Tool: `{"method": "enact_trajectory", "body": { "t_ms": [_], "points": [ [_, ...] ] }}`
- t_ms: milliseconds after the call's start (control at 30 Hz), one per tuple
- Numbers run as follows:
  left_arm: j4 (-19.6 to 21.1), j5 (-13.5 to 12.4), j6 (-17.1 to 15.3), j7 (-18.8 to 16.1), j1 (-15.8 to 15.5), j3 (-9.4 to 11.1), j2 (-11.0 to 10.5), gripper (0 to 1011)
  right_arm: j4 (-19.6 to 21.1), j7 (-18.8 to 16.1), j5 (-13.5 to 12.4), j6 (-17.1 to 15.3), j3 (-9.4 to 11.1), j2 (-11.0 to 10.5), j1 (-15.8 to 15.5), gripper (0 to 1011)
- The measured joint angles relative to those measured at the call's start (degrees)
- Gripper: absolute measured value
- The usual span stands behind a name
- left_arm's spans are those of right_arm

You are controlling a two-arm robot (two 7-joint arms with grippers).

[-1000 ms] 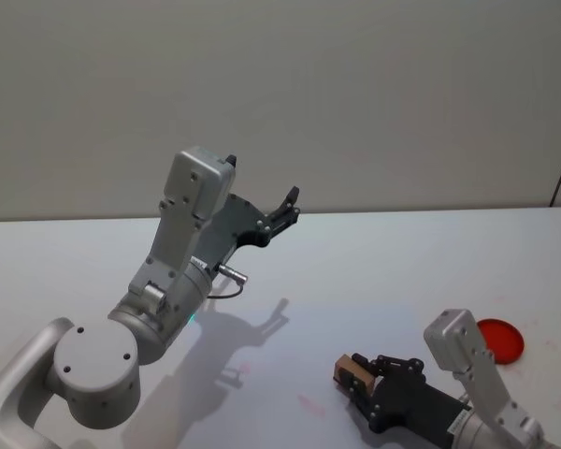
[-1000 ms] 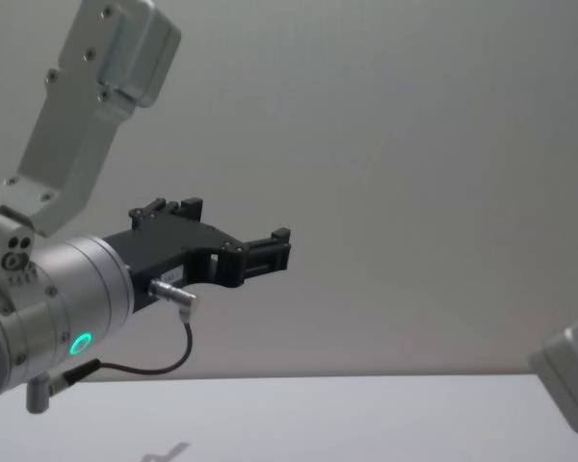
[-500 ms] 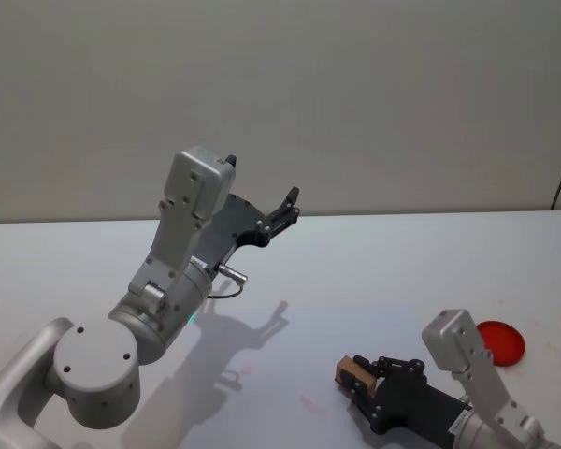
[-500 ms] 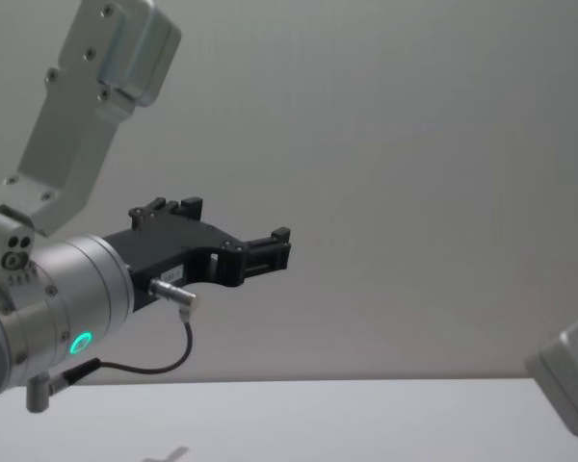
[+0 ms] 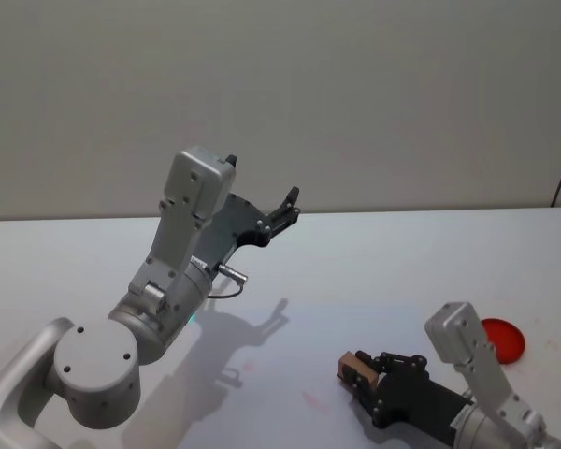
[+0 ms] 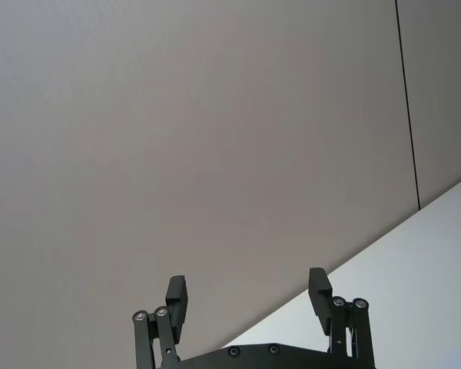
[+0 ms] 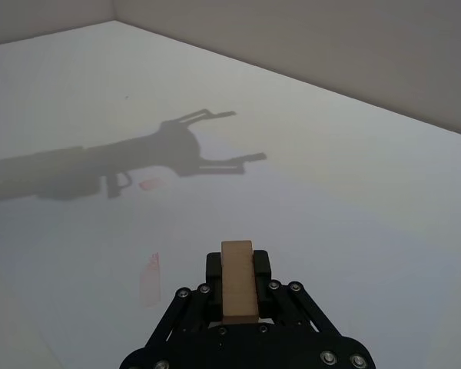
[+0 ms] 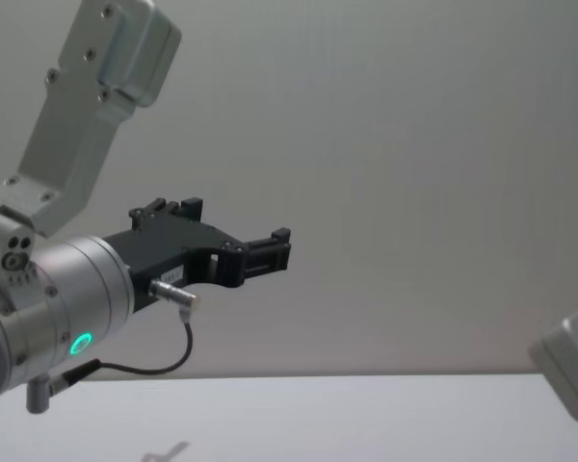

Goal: Use the one hand to pick up the stamp and affix it onto the A4 paper.

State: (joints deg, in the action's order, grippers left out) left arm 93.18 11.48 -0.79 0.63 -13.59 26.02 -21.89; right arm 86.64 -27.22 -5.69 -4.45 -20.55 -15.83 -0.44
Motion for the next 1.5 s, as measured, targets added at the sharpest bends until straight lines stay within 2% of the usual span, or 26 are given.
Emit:
{"method": "enact_trajectory", "body": {
  "t_ms": [267, 733, 867, 1167, 1500],
  "points": [
    [0.00, 0.00, 0.00, 0.00, 0.00, 0.00, 0.00, 1001, 1.54, 0.00, -2.33, -0.57, 0.11, 0.16, 0.00, 219],
    [0.00, 0.00, 0.00, 0.00, 0.00, 0.00, 0.00, 1001, 8.53, -1.26, -8.98, -1.58, 0.34, 0.22, -0.20, 219],
    [0.00, 0.00, 0.00, 0.00, 0.00, 0.00, 0.00, 1001, 9.88, -1.39, -10.06, -1.55, 0.48, 0.05, -0.29, 219],
    [0.00, 0.00, 0.00, 0.00, 0.00, 0.00, 0.00, 1001, 12.32, -0.95, -11.89, -0.28, 1.56, -1.37, -0.61, 219],
    [0.00, 0.00, 0.00, -0.01, 0.00, 0.00, 0.00, 1001, 13.10, 1.71, -13.40, 1.95, 4.26, -4.83, -1.60, 219]
  ]
}}
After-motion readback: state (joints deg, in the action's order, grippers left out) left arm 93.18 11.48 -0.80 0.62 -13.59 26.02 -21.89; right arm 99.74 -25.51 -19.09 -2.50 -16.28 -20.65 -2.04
